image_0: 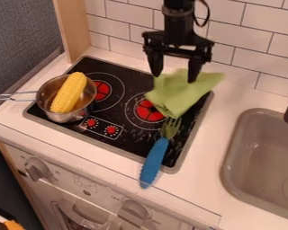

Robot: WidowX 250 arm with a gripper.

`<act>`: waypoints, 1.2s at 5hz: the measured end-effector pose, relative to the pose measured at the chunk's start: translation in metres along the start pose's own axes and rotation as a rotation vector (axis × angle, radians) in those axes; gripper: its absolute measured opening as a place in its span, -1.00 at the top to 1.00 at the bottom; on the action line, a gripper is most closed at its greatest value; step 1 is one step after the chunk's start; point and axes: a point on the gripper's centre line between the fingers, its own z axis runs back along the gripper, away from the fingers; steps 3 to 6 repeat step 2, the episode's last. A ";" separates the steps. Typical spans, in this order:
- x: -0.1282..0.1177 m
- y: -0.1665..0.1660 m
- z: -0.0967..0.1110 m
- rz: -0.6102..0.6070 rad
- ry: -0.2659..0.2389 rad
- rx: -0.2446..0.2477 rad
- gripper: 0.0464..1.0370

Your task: Moved the green cloth to the right side of the cooker

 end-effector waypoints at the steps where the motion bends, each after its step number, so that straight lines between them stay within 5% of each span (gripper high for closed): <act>1: -0.014 0.009 0.002 -0.001 0.017 -0.013 -0.93; 6: -0.024 0.015 -0.003 -0.020 0.042 -0.008 -0.93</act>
